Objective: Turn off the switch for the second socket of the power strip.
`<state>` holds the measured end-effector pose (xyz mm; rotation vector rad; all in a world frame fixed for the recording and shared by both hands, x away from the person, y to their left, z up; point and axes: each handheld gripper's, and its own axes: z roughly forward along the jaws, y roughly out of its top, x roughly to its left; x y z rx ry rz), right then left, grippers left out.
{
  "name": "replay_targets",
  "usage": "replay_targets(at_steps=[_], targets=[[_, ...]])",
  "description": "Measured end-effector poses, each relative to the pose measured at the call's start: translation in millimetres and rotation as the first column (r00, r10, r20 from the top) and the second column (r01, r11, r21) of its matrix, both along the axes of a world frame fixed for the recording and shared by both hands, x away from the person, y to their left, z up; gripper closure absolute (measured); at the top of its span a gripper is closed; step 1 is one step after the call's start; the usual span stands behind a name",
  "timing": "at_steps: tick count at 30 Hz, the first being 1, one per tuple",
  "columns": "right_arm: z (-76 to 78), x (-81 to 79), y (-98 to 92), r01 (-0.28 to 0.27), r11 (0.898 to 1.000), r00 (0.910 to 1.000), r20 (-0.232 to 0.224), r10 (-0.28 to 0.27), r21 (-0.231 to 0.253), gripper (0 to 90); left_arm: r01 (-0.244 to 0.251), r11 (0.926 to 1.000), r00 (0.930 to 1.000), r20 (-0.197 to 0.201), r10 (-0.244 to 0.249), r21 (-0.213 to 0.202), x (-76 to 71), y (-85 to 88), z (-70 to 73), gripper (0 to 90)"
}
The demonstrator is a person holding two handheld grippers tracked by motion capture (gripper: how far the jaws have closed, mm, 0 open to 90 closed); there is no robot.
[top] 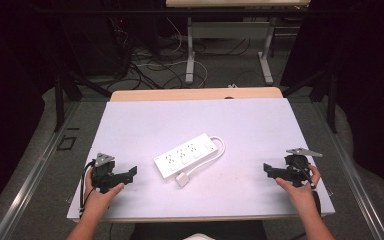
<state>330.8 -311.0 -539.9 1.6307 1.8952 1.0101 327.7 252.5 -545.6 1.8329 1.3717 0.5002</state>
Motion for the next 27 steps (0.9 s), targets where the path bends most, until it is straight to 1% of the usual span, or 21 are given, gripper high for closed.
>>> replay_targets(at_steps=[1, 2, 4, 5, 6, 8, 10, 11, 12, 13, 15, 16, 17, 18, 20, 22, 24, 25, 26, 27], targets=[[5.5, -7.1, 4.2, -0.001, 1.0, 0.9995, 0.033, 0.001, -0.014, 0.0, 0.01, 0.9999, 0.9999, -0.013, -0.01, 0.005, -0.7, 0.1, 1.1, 10.8], [7.3, -10.6, 5.3, -0.011, 1.0, 0.9989, 0.046, 0.012, -0.023, 0.0, 0.021, 0.9997, 0.9997, -0.01, -0.02, 0.01, -1.9, -0.5, 1.6, 11.5], [9.8, -16.7, 7.5, -0.021, 0.999, 0.9972, 0.07, 0.024, -0.037, 0.0, 0.018, 0.9998, 0.9998, -0.01, -0.018, 0.01, -3.0, -0.8, 2.0, 12.7], [10.3, -18.8, 9.3, -0.011, 0.999, 0.9964, 0.084, 0.015, -0.041, 0.0, 0.016, 0.9998, 0.9998, -0.009, -0.016, 0.01, -3.2, -0.9, 2.1, 13.3], [11.2, -21.0, 9.2, -0.02, 0.999, 0.996, 0.086, 0.025, -0.05, 0.0, 0.016, 0.9998, 0.9998, -0.009, -0.016, 0.01, -3.2, -0.9, 2.1, 13.9], [11.2, -23.9, 11.5, -0.008, 0.999, 0.9955, 0.094, 0.012, -0.047, 0.0, 0.012, 0.9998, 0.9999, -0.003, -0.012, 0.013, -3.5, -1.1, 2.9, 15.4], [10.6, -24.5, 11.7, -0.018, 0.999, 0.9952, 0.096, 0.022, -0.045, 0.1, 0.006, 1.0, 0.9999, 0.01, -0.006, 0.005, -4.3, -1.1, 5.5, 15.9], [10.0, -24.4, 12.6, -0.023, 0.999, 0.9947, 0.1, 0.027, -0.035, 0.6, 0.006, 1.0, 0.9999, 0.01, -0.006, 0.005, -4.3, -1.1, 5.5, 15.9], [9.4, -24.4, 12.8, -0.026, 0.999, 0.9947, 0.099, 0.03, -0.038, 0.9, 0.003, 1.0, 0.9998, 0.017, -0.003, 0.001, -4.7, -1.5, 6.3, 16.1], [9.4, -24.4, 12.8, -0.026, 0.999, 0.9947, 0.099, 0.03, -0.038, 0.9, 0.005, 1.0, 0.9999, 0.013, -0.005, 0.003, -5.4, -1.8, 7.8, 16.1], [6.8, -22.9, 12.8, -0.033, 0.998, 0.9946, 0.097, 0.037, -0.046, 0.9, 0.007, 1.0, 0.9998, 0.019, -0.007, 0.001, -6.3, -3.1, 9.4, 16.5], [5.3, -21.7, 13.4, -0.027, 0.998, 0.9934, 0.11, 0.032, -0.051, 0.9, 0.019, 0.9998, 0.9996, 0.019, -0.02, 0.005, -7.1, -4.6, 11.2, 16.7], [4.7, -21.1, 12.5, -0.037, 0.997, 0.993, 0.11, 0.044, -0.067, 0.9, 0.019, 0.9998, 0.9996, 0.019, -0.02, 0.005, -7.1, -4.6, 11.2, 16.9], [4.0, -20.8, 12.6, -0.038, 0.997, 0.9932, 0.108, 0.045, -0.072, 0.9, 0.031, 0.9995, 0.9993, 0.022, -0.031, 0.004, -8.2, -6.9, 12.9, 17.0], [2.5, -20.1, 13.1, -0.044, 0.996, 0.9926, 0.11, 0.053, -0.08, 0.9, 0.036, 0.9993, 0.9991, 0.023, -0.036, 0.0, -8.7, -8.2, 13.8, 17.3], [2.3, -19.9, 13.9, -0.042, 0.996, 0.9928, 0.109, 0.051, -0.078, 0.9, 0.048, 0.9988, 0.9985, 0.026, -0.047, -0.011, -10.1, -10.9, 15.7, 18.0], [2.5, -19.8, 14.3, -0.042, 0.996, 0.9927, 0.11, 0.05, -0.075, 0.9, 0.061, 0.9981, 0.9977, 0.031, -0.061, -0.008, -12.0, -13.1, 18.0, 18.5], [2.4, -19.7, 14.5, -0.042, 0.996, 0.9923, 0.113, 0.05, -0.075, 0.9, 0.063, 0.998, 0.9974, 0.036, -0.062, -0.009, -13.0, -14.9, 18.9, 20.5], [2.0, -19.3, 14.6, -0.042, 0.996, 0.9923, 0.113, 0.051, -0.079, 1.0, 0.081, 0.9967, 0.9959, 0.039, -0.081, -0.003, -14.5, -17.1, 21.7, 21.0], [1.1, -18.7, 15.4, -0.035, 0.996, 0.9919, 0.119, 0.044, -0.079, 1.0, 0.081, 0.9967, 0.9959, 0.039, -0.081, -0.003, -14.5, -17.1, 21.7, 21.5]])
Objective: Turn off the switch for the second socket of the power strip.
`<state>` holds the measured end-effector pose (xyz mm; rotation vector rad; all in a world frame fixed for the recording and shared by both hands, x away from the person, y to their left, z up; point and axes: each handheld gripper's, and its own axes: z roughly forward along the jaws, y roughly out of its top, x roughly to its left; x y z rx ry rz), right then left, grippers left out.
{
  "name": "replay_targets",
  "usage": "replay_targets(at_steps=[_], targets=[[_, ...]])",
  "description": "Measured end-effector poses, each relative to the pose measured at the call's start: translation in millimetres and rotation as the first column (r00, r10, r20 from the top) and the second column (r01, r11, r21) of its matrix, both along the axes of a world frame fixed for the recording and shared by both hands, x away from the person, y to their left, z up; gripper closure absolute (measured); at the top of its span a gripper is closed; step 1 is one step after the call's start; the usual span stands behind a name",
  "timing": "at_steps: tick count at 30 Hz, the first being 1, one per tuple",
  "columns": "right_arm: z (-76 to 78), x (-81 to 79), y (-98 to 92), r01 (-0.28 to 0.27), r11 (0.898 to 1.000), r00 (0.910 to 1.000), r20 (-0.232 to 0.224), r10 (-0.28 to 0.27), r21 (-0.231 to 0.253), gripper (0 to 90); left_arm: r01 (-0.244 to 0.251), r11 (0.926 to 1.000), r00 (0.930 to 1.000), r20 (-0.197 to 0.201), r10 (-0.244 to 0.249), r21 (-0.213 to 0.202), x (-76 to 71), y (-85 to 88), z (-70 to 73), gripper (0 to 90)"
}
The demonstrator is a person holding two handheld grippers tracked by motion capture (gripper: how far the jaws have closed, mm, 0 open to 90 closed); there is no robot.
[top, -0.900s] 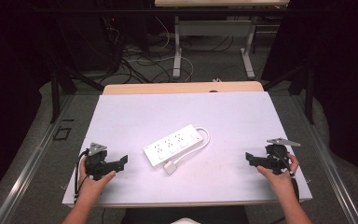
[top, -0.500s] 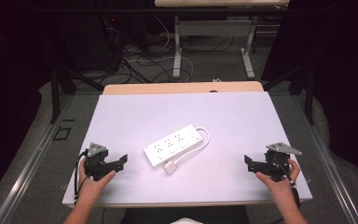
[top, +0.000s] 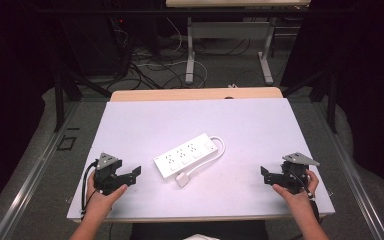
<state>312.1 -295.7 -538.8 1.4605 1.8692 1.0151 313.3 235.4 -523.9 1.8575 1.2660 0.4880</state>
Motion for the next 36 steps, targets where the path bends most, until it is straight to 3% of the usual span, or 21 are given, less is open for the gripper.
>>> replay_targets(at_steps=[8, 17, 23, 27, 30, 31, 33, 36], targets=[[-2.8, 3.0, -0.4, -0.002, 1.0, 0.9996, -0.027, 0.002, 0.009, 1.1, 0.036, 0.9992, 0.9994, 0.001, -0.036, -0.016, -1.9, -9.8, 9.4, 24.2], [-3.3, 4.6, -0.8, -0.005, 1.0, 0.9996, -0.026, 0.005, 0.008, 1.2, 0.071, 0.9974, 0.9973, -0.022, -0.071, 0.013, 3.8, -17.9, 23.2, 26.5], [-3.8, 5.1, -0.9, -0.006, 1.0, 0.9995, -0.032, 0.007, 0.016, 1.5, 0.088, 0.9961, 0.9959, -0.022, -0.088, -0.001, 8.9, -22.7, 33.6, 28.1], [-4.6, 5.5, -0.6, -0.006, 1.0, 0.9993, -0.038, 0.007, 0.022, 2.2, 0.108, 0.9942, 0.9932, -0.045, -0.108, 0.002, 13.5, -24.8, 39.6, 30.2], [-4.6, 5.7, -0.4, -0.011, 1.0, 0.9992, -0.038, 0.012, 0.02, 2.5, 0.112, 0.9937, 0.9926, -0.048, -0.112, -0.001, 15.7, -26.0, 39.9, 31.3], [-4.5, 5.6, -0.2, -0.011, 1.0, 0.9992, -0.038, 0.012, 0.021, 2.6, 0.126, 0.9921, 0.9895, -0.072, -0.126, -0.002, 17.3, -26.6, 41.5, 31.6], [-4.4, 5.4, 0.2, -0.01, 1.0, 0.9992, -0.039, 0.011, 0.024, 2.6, 0.111, 0.9937, 0.9919, -0.061, -0.112, -0.011, 17.8, -28.8, 40.7, 31.6], [-4.5, 5.4, 0.4, -0.01, 1.0, 0.9992, -0.039, 0.011, 0.025, 2.8, 0.127, 0.9918, 0.9899, -0.063, -0.127, 0.006, 19.8, -30.5, 42.1, 31.7]])
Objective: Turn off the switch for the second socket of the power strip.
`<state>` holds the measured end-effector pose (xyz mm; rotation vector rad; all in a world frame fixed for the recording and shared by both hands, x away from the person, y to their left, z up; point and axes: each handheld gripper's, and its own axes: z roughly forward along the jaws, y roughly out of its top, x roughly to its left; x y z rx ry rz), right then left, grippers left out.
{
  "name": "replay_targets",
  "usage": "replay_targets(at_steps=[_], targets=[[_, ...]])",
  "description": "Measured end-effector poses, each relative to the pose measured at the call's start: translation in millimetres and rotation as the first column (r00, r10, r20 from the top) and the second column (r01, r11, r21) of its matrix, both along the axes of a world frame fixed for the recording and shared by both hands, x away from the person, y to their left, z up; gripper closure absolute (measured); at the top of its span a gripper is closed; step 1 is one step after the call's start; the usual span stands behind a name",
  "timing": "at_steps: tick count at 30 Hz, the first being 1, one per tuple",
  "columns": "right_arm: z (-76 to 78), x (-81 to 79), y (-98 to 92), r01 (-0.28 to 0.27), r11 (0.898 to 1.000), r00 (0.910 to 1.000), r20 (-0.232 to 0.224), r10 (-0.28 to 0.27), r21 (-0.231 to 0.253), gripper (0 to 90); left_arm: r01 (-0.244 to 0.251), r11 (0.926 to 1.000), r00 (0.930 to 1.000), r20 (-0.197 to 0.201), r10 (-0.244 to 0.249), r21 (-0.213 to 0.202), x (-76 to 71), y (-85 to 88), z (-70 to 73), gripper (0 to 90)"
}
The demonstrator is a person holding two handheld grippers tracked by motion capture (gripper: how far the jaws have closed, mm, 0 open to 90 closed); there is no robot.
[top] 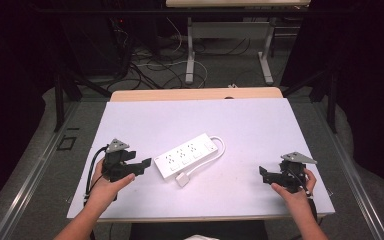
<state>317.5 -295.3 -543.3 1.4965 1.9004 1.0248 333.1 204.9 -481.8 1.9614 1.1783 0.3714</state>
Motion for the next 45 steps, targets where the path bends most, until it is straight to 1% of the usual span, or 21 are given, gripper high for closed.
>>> replay_targets(at_steps=[4, 5, 7, 10, 11, 12, 15, 16, 18, 19, 25, 27, 32, 33, 37, 39, 40, 41, 43, 44, 45], targets=[[-0.4, 0.3, -0.5, 0.0, 1.0, 1.0, -0.003, 0.0, 0.002, 2.9, 0.011, 0.9999, 0.9999, -0.01, -0.011, 0.013, 1.9, -4.0, 1.7, 32.1], [-0.4, 0.1, -0.1, 0.002, 1.0, 1.0, -0.006, -0.002, 0.009, 3.0, 0.022, 0.9995, 0.9995, -0.021, -0.022, 0.021, 2.8, -6.3, 2.6, 32.3], [-0.5, 0.1, 0.2, 0.003, 1.0, 1.0, -0.008, -0.003, 0.01, 3.1, 0.026, 0.9995, 0.9994, -0.025, -0.025, 0.02, 3.0, -7.6, 2.9, 32.3], [-0.8, 0.2, 0.1, -0.001, 1.0, 1.0, -0.007, 0.001, 0.006, 3.3, 0.041, 0.9984, 0.9989, -0.023, -0.04, 0.039, 4.6, -11.3, 4.6, 32.3], [-0.8, 0.2, 0.1, -0.001, 1.0, 1.0, -0.007, 0.001, 0.006, 3.3, 0.037, 0.9984, 0.9991, -0.024, -0.036, 0.043, 4.8, -12.9, 5.3, 32.3], [-0.9, 0.3, 0.1, -0.001, 1.0, 1.0, -0.007, 0.001, 0.005, 3.3, 0.044, 0.9975, 0.9989, -0.021, -0.043, 0.055, 5.7, -13.4, 5.9, 32.3], [-0.9, 0.3, -0.1, -0.003, 1.0, 1.0, -0.006, 0.003, 0.003, 3.5, 0.052, 0.9967, 0.9985, -0.024, -0.05, 0.063, 7.2, -16.7, 8.1, 32.3], [-0.9, 0.3, -0.2, -0.004, 1.0, 1.0, -0.006, 0.004, 0.003, 3.5, 0.049, 0.9968, 0.9984, -0.03, -0.047, 0.063, 7.4, -18.2, 8.6, 32.3], [-1.0, 0.2, 0.1, -0.002, 1.0, 1.0, -0.008, 0.002, 0.006, 3.6, 0.066, 0.9962, 0.9973, -0.036, -0.064, 0.057, 8.8, -20.1, 9.3, 32.4], [-1.1, 0.4, -0.3, -0.004, 1.0, 1.0, -0.009, 0.004, 0.004, 3.6, 0.067, 0.9961, 0.9967, -0.05, -0.064, 0.058, 9.2, -22.4, 10.0, 32.7], [-1.6, 0.5, 0.1, -0.003, 1.0, 0.9999, -0.012, 0.004, 0.012, 3.8, 0.078, 0.9948, 0.995, -0.067, -0.074, 0.066, 10.8, -26.9, 11.3, 34.0], [-1.7, 0.6, 0.4, -0.002, 1.0, 0.9999, -0.013, 0.003, 0.014, 3.9, 0.083, 0.9949, 0.994, -0.076, -0.079, 0.057, 11.6, -28.6, 11.4, 34.5], [-1.9, 0.8, -0.2, -0.006, 1.0, 0.9999, -0.013, 0.006, 0.013, 3.9, 0.099, 0.9936, 0.9916, -0.09, -0.093, 0.056, 15.1, -31.7, 12.0, 36.1], [-2.0, 0.8, -0.3, -0.006, 1.0, 0.9999, -0.012, 0.007, 0.013, 4.0, 0.105, 0.9925, 0.9896, -0.105, -0.098, 0.062, 16.6, -33.1, 13.4, 36.2], [-2.3, 0.9, 0.0, -0.002, 1.0, 0.9998, -0.017, 0.003, 0.015, 4.0, 0.109, 0.9923, 0.9886, -0.11, -0.102, 0.059, 19.2, -35.8, 14.4, 37.1], [-2.4, 1.0, 0.0, -0.003, 1.0, 0.9998, -0.018, 0.004, 0.016, 4.0, 0.117, 0.9911, 0.9864, -0.124, -0.108, 0.065, 21.4, -38.5, 17.0, 37.6], [-2.4, 1.0, 0.0, -0.003, 1.0, 0.9998, -0.018, 0.004, 0.016, 4.0, 0.117, 0.9911, 0.9864, -0.124, -0.108, 0.065, 21.4, -38.5, 17.0, 37.6], [-2.6, 1.2, 0.0, -0.005, 1.0, 0.9998, -0.018, 0.005, 0.017, 4.0, 0.113, 0.9918, 0.9879, -0.113, -0.106, 0.06, 22.9, -40.8, 17.4, 37.7], [-2.7, 1.2, -0.1, -0.005, 1.0, 0.9998, -0.019, 0.005, 0.017, 4.0, 0.115, 0.9912, 0.9869, -0.121, -0.107, 0.064, 23.5, -41.6, 18.5, 37.8], [-2.8, 1.3, -0.2, -0.005, 1.0, 0.9998, -0.019, 0.006, 0.017, 4.0, 0.11, 0.9922, 0.9876, -0.119, -0.102, 0.059, 23.8, -43.1, 18.6, 38.2], [-2.8, 1.3, -0.2, -0.006, 1.0, 0.9998, -0.019, 0.007, 0.018, 4.0, 0.121, 0.9905, 0.9856, -0.126, -0.113, 0.065, 24.8, -43.4, 19.7, 38.4]])
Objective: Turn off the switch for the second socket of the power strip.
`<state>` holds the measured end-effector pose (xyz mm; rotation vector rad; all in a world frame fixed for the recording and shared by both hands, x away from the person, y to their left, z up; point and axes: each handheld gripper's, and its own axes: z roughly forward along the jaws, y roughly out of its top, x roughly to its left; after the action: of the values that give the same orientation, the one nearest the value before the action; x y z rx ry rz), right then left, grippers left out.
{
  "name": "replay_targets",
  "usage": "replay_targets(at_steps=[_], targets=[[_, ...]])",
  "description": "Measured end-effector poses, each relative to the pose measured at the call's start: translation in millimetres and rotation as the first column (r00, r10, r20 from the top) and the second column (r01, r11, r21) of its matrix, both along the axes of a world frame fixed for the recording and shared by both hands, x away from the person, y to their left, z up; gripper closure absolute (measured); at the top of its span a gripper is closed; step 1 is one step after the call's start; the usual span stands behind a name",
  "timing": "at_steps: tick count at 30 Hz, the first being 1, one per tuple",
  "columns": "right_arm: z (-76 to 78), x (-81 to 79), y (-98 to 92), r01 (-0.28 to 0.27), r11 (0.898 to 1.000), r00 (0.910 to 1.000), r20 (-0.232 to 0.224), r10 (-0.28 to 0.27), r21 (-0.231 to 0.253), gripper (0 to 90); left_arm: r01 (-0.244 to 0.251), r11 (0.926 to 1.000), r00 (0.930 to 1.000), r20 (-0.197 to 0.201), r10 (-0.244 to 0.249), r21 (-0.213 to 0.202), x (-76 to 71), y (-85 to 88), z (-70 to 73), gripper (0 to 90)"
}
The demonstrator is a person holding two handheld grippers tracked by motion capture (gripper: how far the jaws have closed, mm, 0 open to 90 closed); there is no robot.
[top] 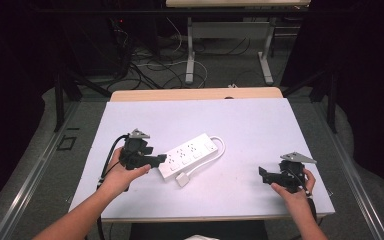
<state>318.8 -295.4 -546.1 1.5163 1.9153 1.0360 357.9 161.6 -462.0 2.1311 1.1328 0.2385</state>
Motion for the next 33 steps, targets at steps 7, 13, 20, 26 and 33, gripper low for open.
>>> replay_targets(at_steps=[7, 13, 20, 26, 33], targets=[[-0.3, 0.3, 0.3, 0.001, 1.0, 1.0, -0.003, -0.001, 0.002, 4.1, 0.01, 0.9999, 0.9998, -0.019, -0.011, -0.006, 3.0, -8.4, 2.3, 40.6], [-0.6, 0.5, -0.2, 0.0, 1.0, 1.0, -0.003, 0.0, 0.002, 4.1, 0.008, 0.9999, 0.9998, -0.019, -0.008, -0.012, 7.1, -17.0, 2.8, 41.6], [-0.6, 0.7, -0.8, -0.002, 1.0, 1.0, -0.003, 0.002, 0.003, 4.2, 0.01, 0.9998, 0.9997, -0.022, -0.01, -0.015, 10.9, -25.2, 1.3, 42.2], [-0.6, 0.9, -0.8, 0.0, 1.0, 1.0, -0.002, 0.0, 0.004, 4.2, 0.011, 0.9998, 0.9992, -0.038, -0.012, -0.016, 16.3, -32.1, -2.6, 42.4], [-1.4, 1.6, -0.5, 0.009, 1.0, 0.9999, 0.004, -0.009, 0.004, 4.3, 0.022, 0.9997, 0.9982, -0.056, -0.023, -0.005, 21.4, -41.4, -9.5, 42.5]])
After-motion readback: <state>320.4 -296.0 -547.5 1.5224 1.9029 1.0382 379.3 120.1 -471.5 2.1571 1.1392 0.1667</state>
